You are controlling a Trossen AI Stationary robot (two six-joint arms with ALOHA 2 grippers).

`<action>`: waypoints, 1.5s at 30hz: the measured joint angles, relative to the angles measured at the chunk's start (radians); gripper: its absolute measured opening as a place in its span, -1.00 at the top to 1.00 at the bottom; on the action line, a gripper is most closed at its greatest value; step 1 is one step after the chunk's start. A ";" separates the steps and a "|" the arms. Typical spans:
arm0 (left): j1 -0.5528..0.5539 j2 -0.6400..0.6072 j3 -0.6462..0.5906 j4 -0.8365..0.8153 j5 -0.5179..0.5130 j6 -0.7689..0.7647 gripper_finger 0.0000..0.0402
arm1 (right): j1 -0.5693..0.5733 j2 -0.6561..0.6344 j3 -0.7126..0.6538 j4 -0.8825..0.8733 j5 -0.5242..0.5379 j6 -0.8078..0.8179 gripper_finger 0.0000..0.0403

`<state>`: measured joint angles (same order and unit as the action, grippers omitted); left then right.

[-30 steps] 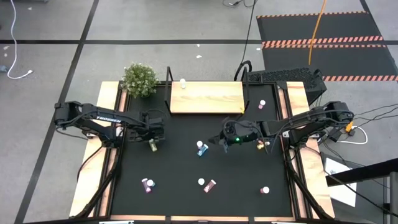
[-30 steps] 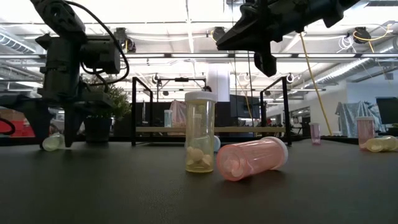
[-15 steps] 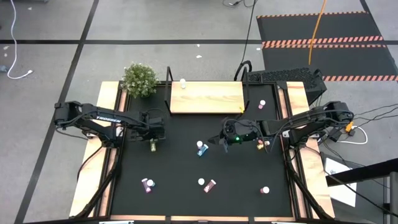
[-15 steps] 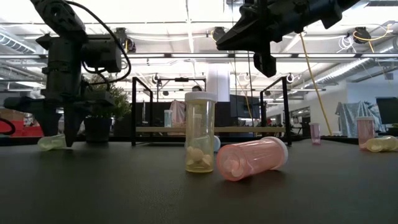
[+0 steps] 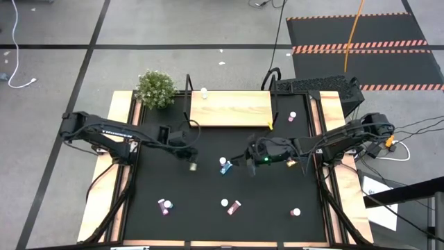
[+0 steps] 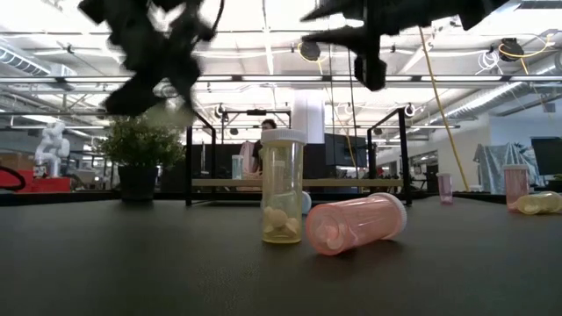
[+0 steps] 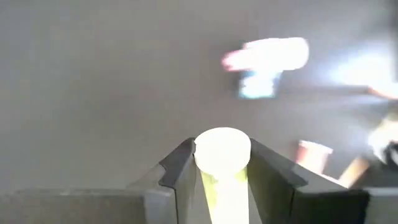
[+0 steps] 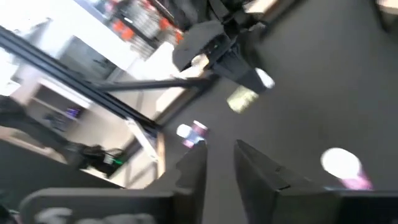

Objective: Pick and place medicine bottles onto shelf by color
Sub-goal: Put the top left yellow pill bottle on the shelf

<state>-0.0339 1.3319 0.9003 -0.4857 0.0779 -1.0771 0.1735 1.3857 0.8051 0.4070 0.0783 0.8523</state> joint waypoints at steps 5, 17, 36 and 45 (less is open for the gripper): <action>-0.033 0.000 0.123 0.171 -0.035 0.229 0.35 | 0.016 0.000 0.000 0.161 0.004 -0.005 0.17; -0.004 0.000 0.269 0.589 -0.108 0.449 0.35 | 0.150 -0.163 0.001 0.284 0.401 -0.398 -0.06; -0.001 0.013 0.268 0.861 -0.108 0.681 0.35 | -0.019 -0.119 0.140 0.285 0.105 -0.482 -0.07; -0.001 0.013 0.268 0.882 -0.105 0.715 0.35 | -0.051 -0.034 0.242 0.245 0.021 -0.423 -0.07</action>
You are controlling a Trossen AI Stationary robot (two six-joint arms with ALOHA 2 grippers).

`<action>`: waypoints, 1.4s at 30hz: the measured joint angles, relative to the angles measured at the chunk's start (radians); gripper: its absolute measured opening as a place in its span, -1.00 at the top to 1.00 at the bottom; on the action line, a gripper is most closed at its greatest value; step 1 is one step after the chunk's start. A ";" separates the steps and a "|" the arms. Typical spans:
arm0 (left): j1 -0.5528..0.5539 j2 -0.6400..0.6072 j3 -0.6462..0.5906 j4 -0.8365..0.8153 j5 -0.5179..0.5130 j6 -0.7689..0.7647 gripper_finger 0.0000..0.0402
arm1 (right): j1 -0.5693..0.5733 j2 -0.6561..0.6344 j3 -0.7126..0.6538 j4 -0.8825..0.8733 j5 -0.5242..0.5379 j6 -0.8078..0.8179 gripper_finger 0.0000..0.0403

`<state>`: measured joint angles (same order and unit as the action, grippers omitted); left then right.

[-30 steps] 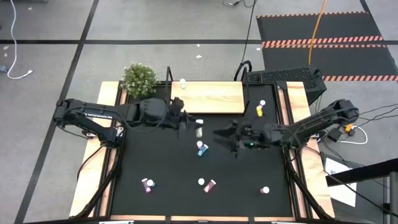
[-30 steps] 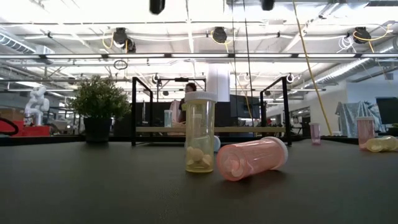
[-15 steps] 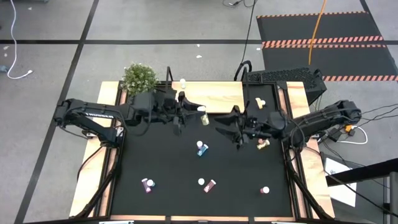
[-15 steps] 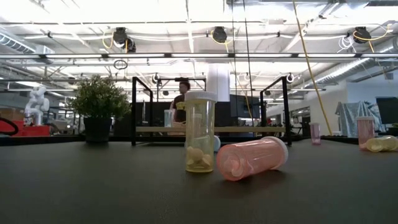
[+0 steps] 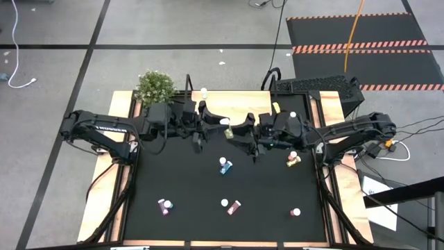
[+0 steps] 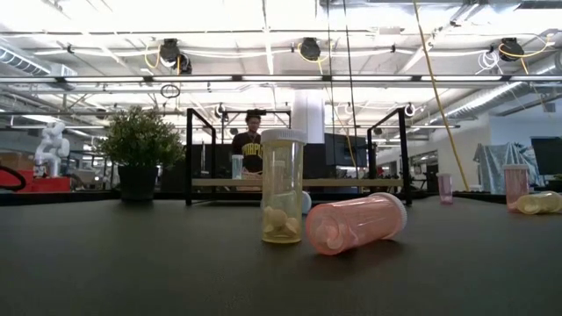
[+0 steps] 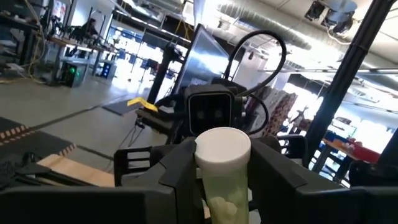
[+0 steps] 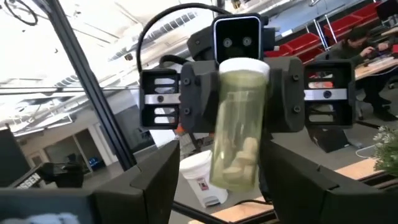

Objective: Pick and place medicine bottles onto shelf by color
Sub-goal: Put the top left yellow pill bottle on the shelf

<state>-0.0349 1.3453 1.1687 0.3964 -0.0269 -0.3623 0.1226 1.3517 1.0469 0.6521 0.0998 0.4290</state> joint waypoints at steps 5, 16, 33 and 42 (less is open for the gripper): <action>0.000 0.000 0.000 0.013 0.000 0.020 0.35 | 0.000 0.003 0.005 -0.013 -0.001 0.004 -0.01; 0.000 0.000 0.000 0.015 0.003 0.045 0.35 | -0.008 0.003 0.005 -0.022 0.000 0.003 0.38; 0.013 -0.024 -0.001 -0.147 0.003 -0.018 0.02 | -0.014 -0.005 0.004 -0.117 0.007 -0.088 0.51; 0.020 -0.090 0.002 -0.269 0.039 -0.021 -0.46 | -0.024 -0.032 0.003 -0.291 0.001 -0.178 0.50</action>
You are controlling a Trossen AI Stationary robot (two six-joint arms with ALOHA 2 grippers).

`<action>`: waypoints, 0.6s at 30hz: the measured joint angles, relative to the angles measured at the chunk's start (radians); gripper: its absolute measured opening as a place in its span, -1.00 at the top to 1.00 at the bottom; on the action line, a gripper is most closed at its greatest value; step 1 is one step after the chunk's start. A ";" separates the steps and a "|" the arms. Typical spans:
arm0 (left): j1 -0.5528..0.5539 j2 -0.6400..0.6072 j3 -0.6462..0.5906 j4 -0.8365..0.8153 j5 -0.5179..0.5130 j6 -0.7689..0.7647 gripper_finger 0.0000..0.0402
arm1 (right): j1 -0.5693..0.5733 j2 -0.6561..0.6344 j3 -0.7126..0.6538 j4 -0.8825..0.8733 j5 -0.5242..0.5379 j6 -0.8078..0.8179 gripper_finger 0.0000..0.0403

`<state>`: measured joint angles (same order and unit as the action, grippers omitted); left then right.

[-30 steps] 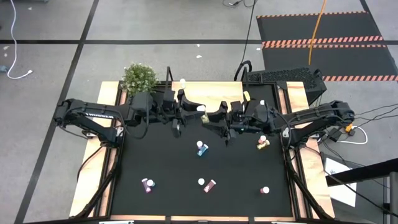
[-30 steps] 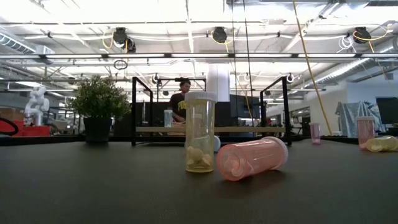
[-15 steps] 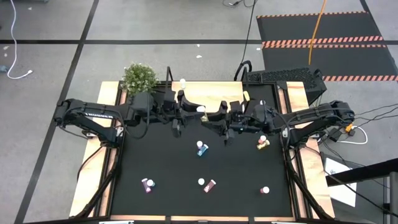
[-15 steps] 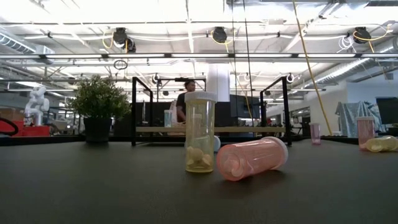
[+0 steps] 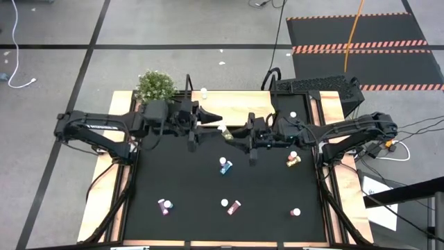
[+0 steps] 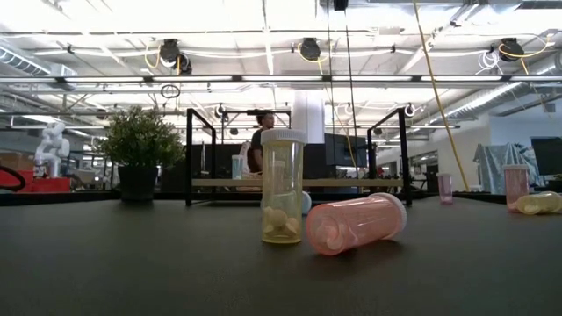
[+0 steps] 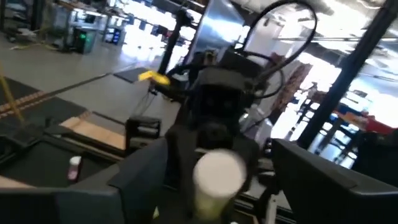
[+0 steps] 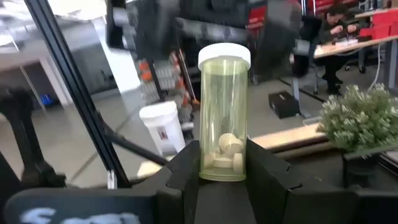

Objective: Pick and place medicine bottles onto shelf by color
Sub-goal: Put the top left yellow pill bottle on the shelf

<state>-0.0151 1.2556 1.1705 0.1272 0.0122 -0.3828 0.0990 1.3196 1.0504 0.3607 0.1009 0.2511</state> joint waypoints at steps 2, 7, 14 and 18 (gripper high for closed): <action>0.003 0.000 0.036 -0.086 0.005 0.010 -0.51 | 0.000 -0.003 0.000 -0.039 0.000 -0.018 0.50; 0.012 0.071 0.214 -0.439 0.007 0.087 -0.53 | 0.000 0.000 0.000 -0.096 0.000 -0.047 0.50; 0.011 0.166 0.467 -0.756 0.009 0.236 -0.53 | 0.000 -0.001 0.000 -0.110 -0.002 -0.070 0.49; 0.017 0.203 0.538 -0.852 0.014 0.288 -0.52 | 0.001 -0.001 -0.002 -0.109 -0.002 -0.070 0.49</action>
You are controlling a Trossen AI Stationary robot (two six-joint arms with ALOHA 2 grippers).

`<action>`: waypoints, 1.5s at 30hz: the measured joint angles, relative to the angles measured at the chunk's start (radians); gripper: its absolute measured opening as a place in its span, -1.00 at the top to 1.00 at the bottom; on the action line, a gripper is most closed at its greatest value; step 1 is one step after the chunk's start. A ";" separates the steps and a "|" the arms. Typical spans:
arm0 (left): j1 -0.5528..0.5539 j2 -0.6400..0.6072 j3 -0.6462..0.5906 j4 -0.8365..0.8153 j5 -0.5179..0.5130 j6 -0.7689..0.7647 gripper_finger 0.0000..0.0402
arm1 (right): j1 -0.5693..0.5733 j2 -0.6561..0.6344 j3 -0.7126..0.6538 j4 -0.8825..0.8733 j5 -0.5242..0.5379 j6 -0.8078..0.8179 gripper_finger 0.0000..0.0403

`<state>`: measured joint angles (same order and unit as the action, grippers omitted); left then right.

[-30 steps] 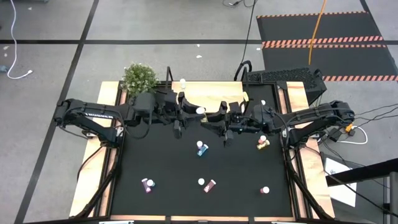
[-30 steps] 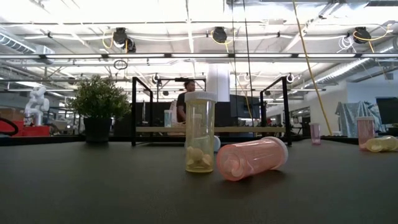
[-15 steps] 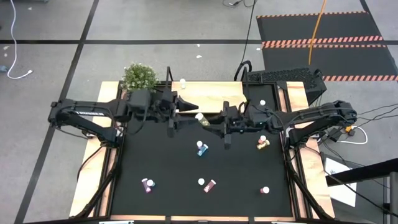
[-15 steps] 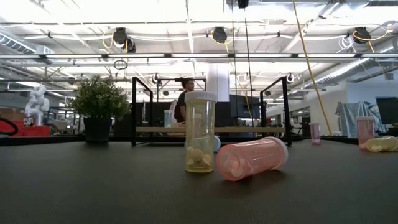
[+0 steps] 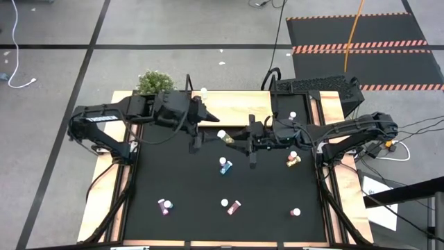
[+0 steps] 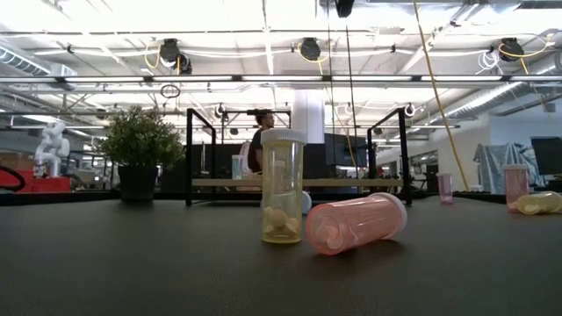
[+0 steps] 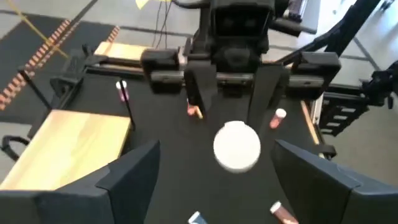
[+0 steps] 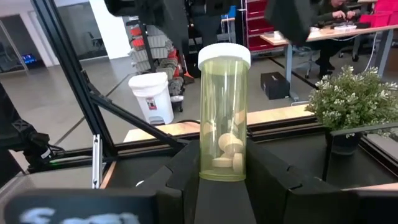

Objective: Pick and place medicine bottles onto shelf by color
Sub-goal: Put the top left yellow pill bottle on the shelf

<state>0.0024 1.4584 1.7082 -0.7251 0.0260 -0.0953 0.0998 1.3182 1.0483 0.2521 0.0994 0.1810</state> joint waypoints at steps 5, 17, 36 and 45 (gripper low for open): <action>0.029 0.032 -0.005 -0.032 0.083 0.015 -0.38 | 0.000 0.000 -0.029 0.019 0.000 0.010 0.49; 0.037 0.079 -0.010 -0.051 0.116 0.015 -0.14 | 0.000 0.000 -0.112 0.089 0.003 0.069 0.49; 0.037 0.076 -0.009 -0.020 0.134 0.008 0.09 | 0.000 0.000 -0.113 0.114 0.003 0.068 0.49; 0.038 0.076 -0.009 -0.020 0.166 0.011 0.10 | 0.000 0.000 -0.113 0.115 0.003 0.067 0.49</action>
<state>0.0405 1.5341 1.6997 -0.7452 0.1917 -0.0841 0.0998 1.3182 0.9356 0.3672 0.1024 0.2478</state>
